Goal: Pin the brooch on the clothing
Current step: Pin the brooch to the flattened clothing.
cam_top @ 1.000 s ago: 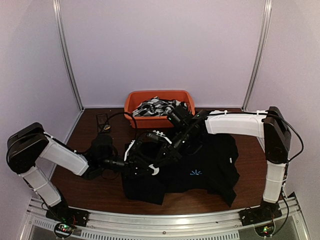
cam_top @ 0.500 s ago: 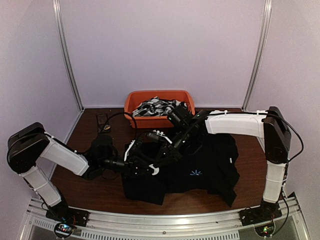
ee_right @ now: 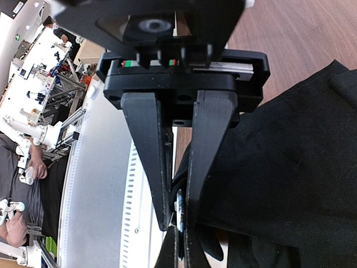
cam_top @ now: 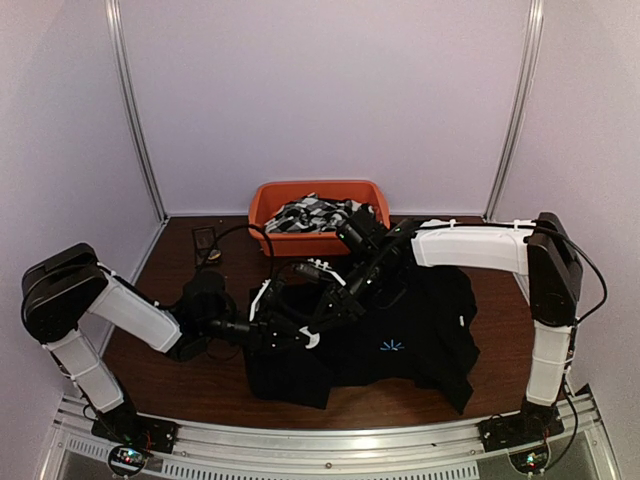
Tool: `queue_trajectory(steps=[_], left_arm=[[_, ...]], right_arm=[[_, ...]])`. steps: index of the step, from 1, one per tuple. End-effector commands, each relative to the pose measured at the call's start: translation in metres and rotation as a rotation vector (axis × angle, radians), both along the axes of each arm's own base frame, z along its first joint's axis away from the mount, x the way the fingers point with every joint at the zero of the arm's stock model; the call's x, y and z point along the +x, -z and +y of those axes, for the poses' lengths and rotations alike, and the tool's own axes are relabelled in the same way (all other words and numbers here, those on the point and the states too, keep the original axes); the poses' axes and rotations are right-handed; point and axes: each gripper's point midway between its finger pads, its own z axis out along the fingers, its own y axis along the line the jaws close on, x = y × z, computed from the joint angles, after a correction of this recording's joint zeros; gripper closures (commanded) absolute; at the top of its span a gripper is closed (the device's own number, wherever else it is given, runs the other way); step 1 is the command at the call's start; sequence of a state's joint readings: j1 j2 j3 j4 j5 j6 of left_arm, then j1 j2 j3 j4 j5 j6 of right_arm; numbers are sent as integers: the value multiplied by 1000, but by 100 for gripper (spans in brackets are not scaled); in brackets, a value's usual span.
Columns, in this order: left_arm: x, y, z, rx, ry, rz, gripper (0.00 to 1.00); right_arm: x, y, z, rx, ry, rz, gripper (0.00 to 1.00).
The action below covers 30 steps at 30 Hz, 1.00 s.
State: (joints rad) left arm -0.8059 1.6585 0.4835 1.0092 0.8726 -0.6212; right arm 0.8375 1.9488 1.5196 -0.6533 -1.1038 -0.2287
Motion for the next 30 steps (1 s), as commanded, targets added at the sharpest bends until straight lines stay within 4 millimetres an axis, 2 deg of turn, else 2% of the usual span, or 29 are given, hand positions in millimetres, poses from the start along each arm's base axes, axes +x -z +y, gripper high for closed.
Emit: queue_trajectory(steps=[1,12,30], left_arm=[[-1,-11,-3,-69,3,-8,87],[8,-2,-3,-51,-55,25,92],[29,-3,2,-81,-207,59,92]], right_arm=[[1,-13,1,36,-3,-13,100],[-1,-12,2,30,-5,-15,100],[-3,-2,4,-5,-3,-23,100]])
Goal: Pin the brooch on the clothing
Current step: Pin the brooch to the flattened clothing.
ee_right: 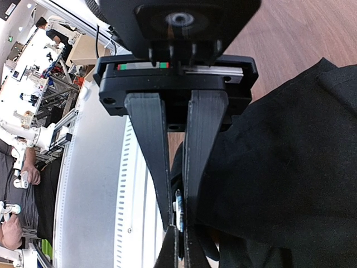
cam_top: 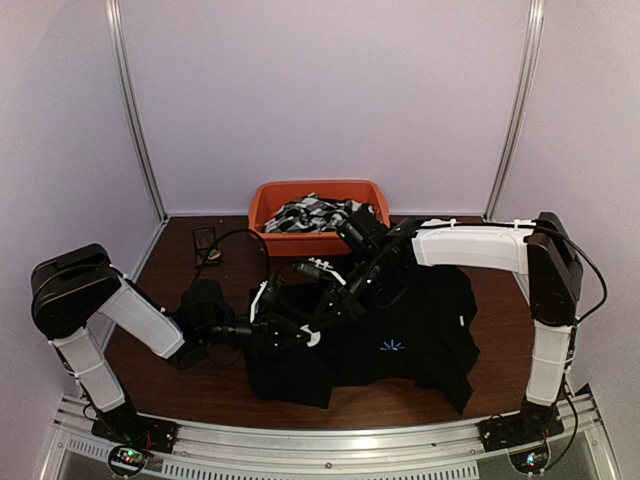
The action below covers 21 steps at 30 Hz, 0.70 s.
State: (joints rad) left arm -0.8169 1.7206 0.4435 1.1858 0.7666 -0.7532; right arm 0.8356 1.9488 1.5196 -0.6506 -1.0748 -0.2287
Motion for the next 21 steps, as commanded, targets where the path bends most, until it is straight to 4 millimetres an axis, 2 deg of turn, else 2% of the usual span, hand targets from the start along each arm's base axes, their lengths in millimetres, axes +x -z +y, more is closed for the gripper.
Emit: queue_trajectory(steps=[1,7,13,21], left_arm=[[19,-7,2,-44,-111,-6,92],[21,-7,2,-64,-131,10,88],[24,0,3,-44,-167,33,88],[27,13,0,22,-185,45,96]], right_arm=[[-7,-6,5,12,-19,-4,100],[-7,-7,5,12,-15,-11,100],[-6,-9,5,14,-13,-12,100],[-6,-12,5,18,-10,-23,100]])
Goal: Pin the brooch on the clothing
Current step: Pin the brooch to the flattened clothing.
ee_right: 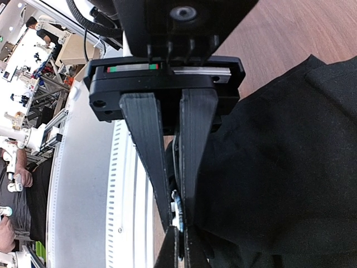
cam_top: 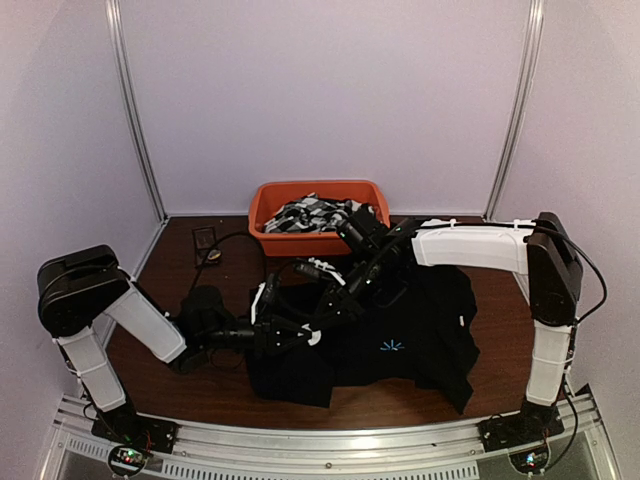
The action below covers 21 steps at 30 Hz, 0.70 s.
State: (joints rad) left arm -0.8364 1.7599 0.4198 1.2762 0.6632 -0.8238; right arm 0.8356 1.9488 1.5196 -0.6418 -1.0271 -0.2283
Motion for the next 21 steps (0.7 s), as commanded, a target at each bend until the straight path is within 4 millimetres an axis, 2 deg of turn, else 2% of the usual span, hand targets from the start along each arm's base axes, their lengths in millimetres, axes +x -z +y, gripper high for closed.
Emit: queue_trajectory(steps=[1,7,19,21], left_arm=[[19,10,-1,54,-100,0,96],[14,9,-5,80,-66,-29,98],[-19,-7,-11,25,147,-49,97],[-22,-8,-10,16,158,-49,93]], right_arm=[[-13,-17,5,39,-33,14,100],[-10,-17,4,38,-27,7,100],[-5,-16,0,30,-18,-2,100],[-5,-14,0,26,-19,-2,100]])
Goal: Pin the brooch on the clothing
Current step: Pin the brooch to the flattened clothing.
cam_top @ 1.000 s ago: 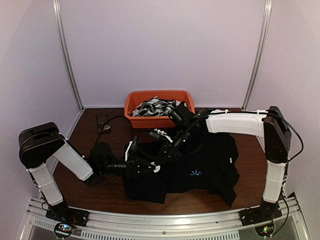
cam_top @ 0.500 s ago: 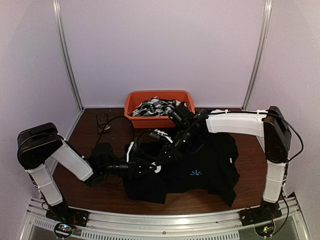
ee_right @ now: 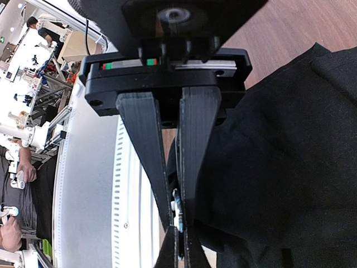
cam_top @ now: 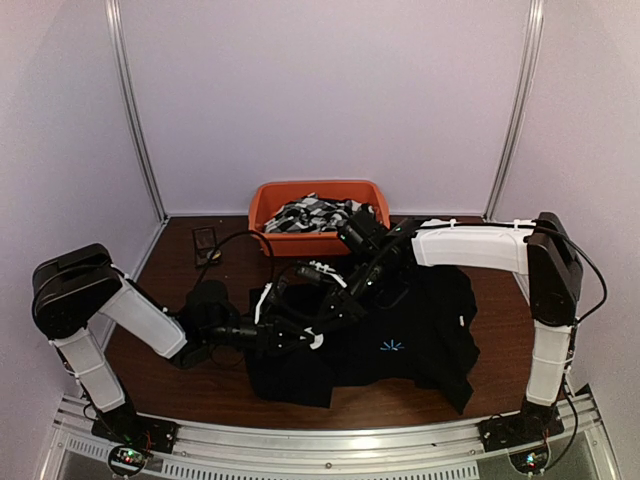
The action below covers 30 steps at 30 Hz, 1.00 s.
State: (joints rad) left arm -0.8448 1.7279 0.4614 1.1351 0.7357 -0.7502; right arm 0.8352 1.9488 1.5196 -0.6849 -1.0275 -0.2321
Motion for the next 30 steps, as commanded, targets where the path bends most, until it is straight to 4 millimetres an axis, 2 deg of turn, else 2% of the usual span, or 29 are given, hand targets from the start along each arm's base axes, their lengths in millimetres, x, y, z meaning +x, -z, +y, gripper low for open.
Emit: queue_trajectory(steps=[1,12,18,24,30], left_arm=[[-12,-12,-3,-37,78,-24,92],[-18,-12,-2,-38,114,-16,88],[-7,-8,2,-2,33,-30,89],[1,-8,3,4,-22,-43,94],[1,-17,2,-40,-13,-66,92]], right_arm=[[-1,-17,5,55,-18,-28,100],[-1,-16,4,49,-20,-32,100],[-1,-17,5,52,-22,-33,100],[-2,-16,5,52,-23,-29,100],[-1,-15,5,49,-23,-28,100]])
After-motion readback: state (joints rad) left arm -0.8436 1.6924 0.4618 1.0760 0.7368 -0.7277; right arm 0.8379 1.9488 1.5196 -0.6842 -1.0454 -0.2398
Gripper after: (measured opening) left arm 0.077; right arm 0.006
